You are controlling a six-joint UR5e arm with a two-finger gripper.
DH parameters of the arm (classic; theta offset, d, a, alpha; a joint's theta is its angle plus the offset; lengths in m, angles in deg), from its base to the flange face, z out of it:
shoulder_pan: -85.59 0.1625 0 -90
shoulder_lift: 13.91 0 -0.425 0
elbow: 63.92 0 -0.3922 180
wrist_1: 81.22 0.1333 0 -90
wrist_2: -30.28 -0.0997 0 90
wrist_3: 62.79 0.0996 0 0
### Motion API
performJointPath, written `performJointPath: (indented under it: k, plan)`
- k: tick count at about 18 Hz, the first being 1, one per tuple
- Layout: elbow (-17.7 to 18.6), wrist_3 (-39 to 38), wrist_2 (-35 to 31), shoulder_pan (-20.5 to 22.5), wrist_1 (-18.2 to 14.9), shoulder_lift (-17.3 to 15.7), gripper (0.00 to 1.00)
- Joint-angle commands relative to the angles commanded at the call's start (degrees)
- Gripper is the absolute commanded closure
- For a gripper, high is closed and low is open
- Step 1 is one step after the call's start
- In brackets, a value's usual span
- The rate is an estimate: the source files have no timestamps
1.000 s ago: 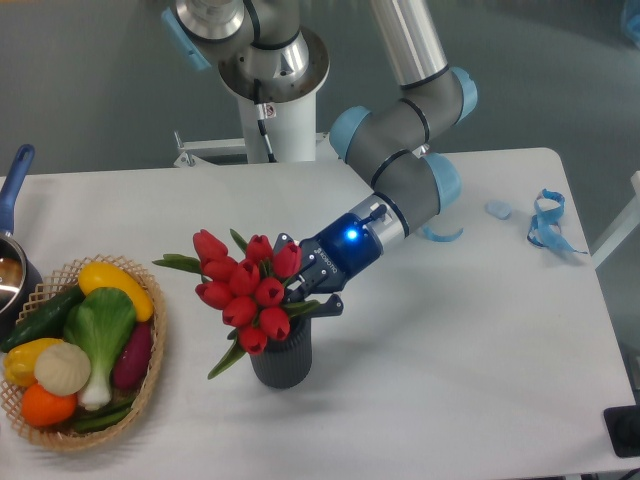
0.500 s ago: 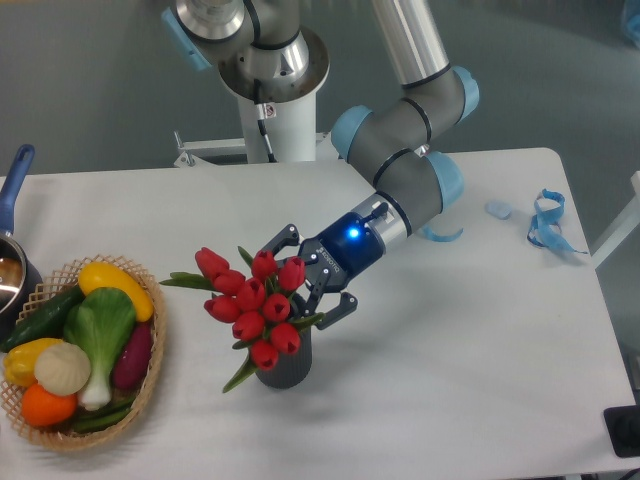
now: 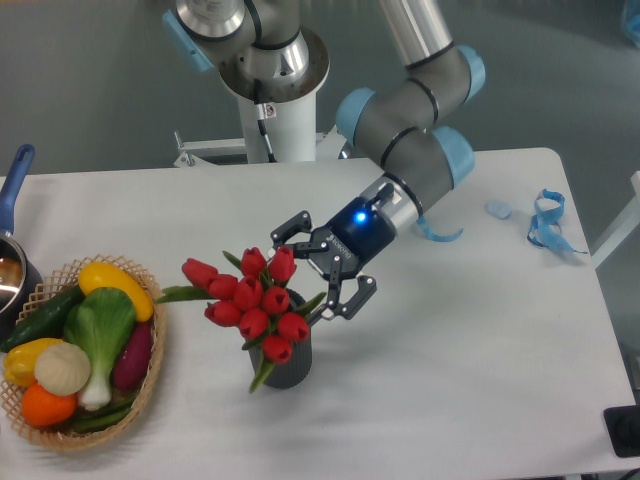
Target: Insert the flowers into the vase
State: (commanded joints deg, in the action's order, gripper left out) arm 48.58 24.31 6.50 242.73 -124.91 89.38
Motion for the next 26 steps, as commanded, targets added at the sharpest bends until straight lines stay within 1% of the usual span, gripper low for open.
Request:
performJointPath:
  k: [3, 5, 6, 7, 8, 10, 11, 12, 13, 14, 15, 16, 17, 19, 22, 23, 24, 26]
  plan:
    - [-0.3, -0.2, -8.9, 2.4, -0.2, -4.3, 0.00]
    - [-0.6, 0.0, -14.1, 4.8, -0.2, -7.6, 0.00]
    - [-1.3, 0.0, -18.1, 6.4, -0.2, -9.6, 0.00]
    - [-2.5, 0.0, -20.3, 8.0, -0.4, -10.4, 0.00]
    - [-3.9, -0.3, -20.8, 9.5, -0.9, -10.6, 0.00]
    - [-5.7, -0.7, -21.3, 10.1, -1.1, -11.4, 0.00]
    - [-6.8, -0.7, -21.8, 11.2, -1.9, -11.8, 0.00]
    - [-8.3, -0.6, -23.4, 12.1, -4.8, -12.1, 0.00]
    - [-10.4, 0.3, -26.2, 12.6, -10.1, -12.9, 0.00]
    - [-12.2, 2.8, -30.9, 12.6, -15.1, -13.2, 0.00]
    - [-14.1, 7.9, -36.1, 12.4, -18.8, -13.5, 0.00]
    - [-15.1, 13.1, -40.2, 12.5, -21.2, -13.7, 0.00]
    - [-15.7, 17.3, -42.8, 12.8, -23.1, -13.9, 0.00]
    - [-16.1, 23.3, -43.8, 13.5, -24.7, -14.7, 0.00]
    - [-15.1, 33.8, -44.6, 17.3, -26.2, -15.7, 0.00]
    - [-15.1, 36.7, -44.8, 18.5, -27.1, -16.0, 0.00]
    - [-15.1, 38.7, -44.9, 19.8, -28.2, -16.4, 0.00]
    - [-14.5, 40.5, -45.0, 21.7, -28.8, -16.9, 0.00]
